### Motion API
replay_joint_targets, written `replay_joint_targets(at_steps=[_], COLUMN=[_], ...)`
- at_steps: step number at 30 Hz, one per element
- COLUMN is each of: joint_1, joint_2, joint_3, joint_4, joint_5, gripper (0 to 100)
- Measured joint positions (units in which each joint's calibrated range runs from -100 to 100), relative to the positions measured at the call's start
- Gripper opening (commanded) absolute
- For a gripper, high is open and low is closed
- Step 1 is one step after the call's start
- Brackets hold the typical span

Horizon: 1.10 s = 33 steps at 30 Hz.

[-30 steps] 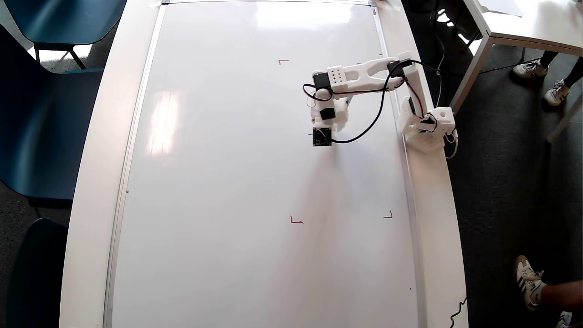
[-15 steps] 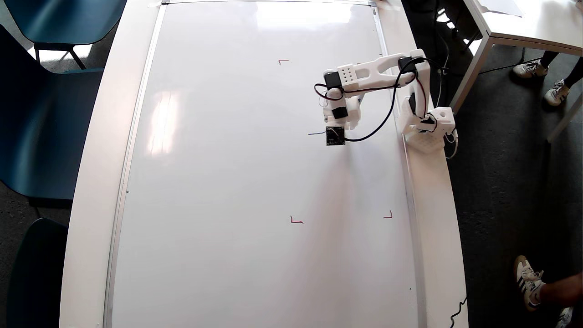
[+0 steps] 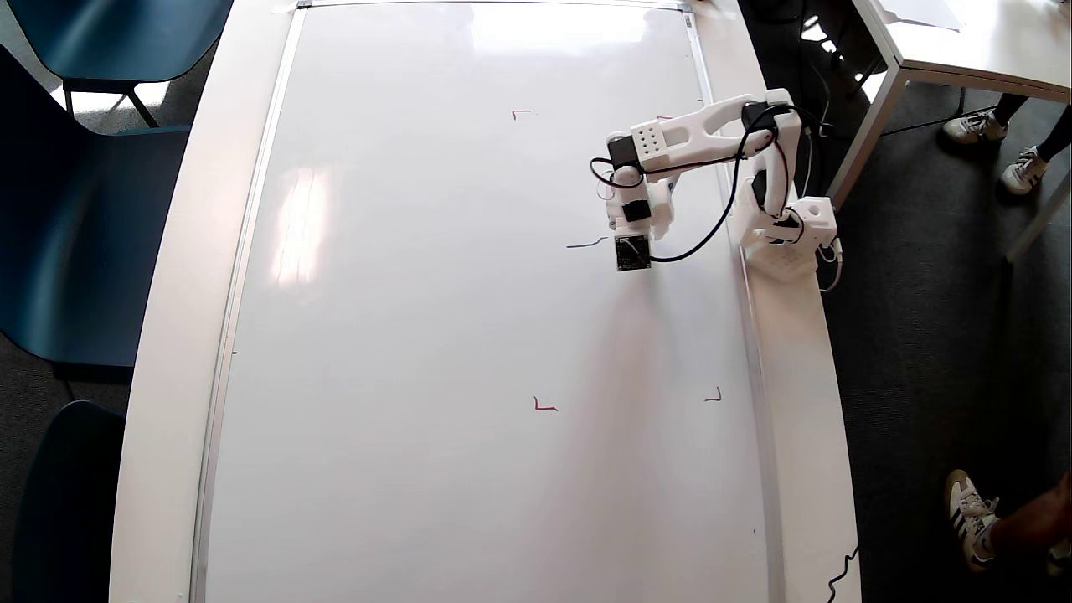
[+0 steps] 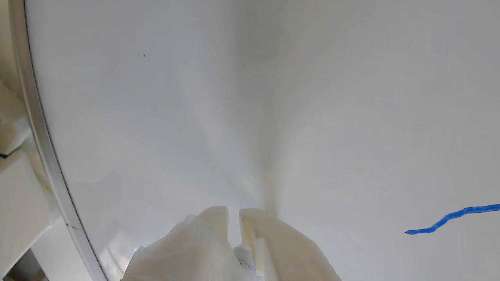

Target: Draw on a whiteboard a robot head using a pen attached to the gripper

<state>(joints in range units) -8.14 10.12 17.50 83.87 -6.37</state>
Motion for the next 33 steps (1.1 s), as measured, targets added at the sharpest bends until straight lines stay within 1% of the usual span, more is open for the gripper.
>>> replay_joint_targets(at_steps=[5,11,33], joint_1=[1.4,3.8,18.2], joint_2=[-2.3,-6.0,-6.3], joint_3=[3.3,9.0,7.2], joint_4=[-0.3,-1.9,-3.7], joint_5=[1.7,2.1,8.8], gripper=[1,1,1])
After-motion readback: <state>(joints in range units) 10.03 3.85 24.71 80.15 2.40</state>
